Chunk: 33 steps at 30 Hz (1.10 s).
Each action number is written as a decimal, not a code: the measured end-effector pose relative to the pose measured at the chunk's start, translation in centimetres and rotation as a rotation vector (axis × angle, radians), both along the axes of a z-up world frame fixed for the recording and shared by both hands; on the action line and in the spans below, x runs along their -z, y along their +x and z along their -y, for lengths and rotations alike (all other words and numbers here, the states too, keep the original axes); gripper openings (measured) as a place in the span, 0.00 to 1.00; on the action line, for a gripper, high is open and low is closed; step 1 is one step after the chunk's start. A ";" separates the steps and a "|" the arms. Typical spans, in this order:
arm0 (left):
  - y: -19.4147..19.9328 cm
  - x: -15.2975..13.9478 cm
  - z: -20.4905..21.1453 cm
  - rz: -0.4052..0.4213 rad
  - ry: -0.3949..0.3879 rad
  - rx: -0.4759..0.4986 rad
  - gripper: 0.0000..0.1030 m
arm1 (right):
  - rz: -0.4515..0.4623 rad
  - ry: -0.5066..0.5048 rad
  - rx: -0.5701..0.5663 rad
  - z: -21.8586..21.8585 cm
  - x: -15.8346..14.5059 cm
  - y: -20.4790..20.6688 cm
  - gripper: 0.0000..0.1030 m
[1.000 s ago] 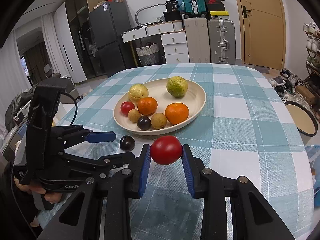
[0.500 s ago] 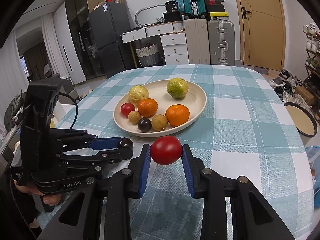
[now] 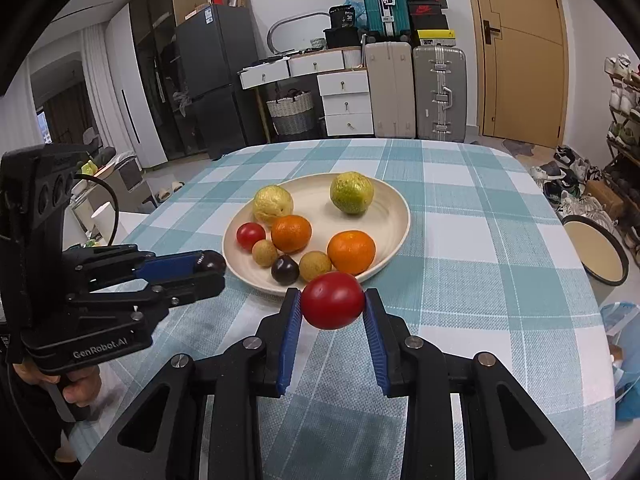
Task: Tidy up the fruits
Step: 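Carry the plum and tomato onto the cream plate and open both grippers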
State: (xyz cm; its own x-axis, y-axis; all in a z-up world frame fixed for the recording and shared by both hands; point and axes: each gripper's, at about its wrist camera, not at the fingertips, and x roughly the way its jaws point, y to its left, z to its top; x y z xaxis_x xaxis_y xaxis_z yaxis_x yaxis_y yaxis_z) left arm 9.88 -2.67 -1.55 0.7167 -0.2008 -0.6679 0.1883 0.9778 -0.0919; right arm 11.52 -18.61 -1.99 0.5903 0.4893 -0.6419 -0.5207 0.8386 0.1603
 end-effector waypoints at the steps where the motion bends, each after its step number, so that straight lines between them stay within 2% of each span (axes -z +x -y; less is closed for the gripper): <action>1: 0.0 -0.2 -0.2 0.004 -0.003 -0.004 0.22 | 0.002 0.000 0.002 0.0 -0.1 0.1 0.31; 13: 1.6 -1.9 -1.7 0.044 -0.017 -0.045 0.22 | 0.012 -0.007 -0.011 -1.2 -1.3 2.0 0.31; 33: 7.2 -1.4 -1.0 0.030 -0.019 -0.039 0.22 | -0.013 -0.009 -0.003 -3.0 -0.9 6.2 0.31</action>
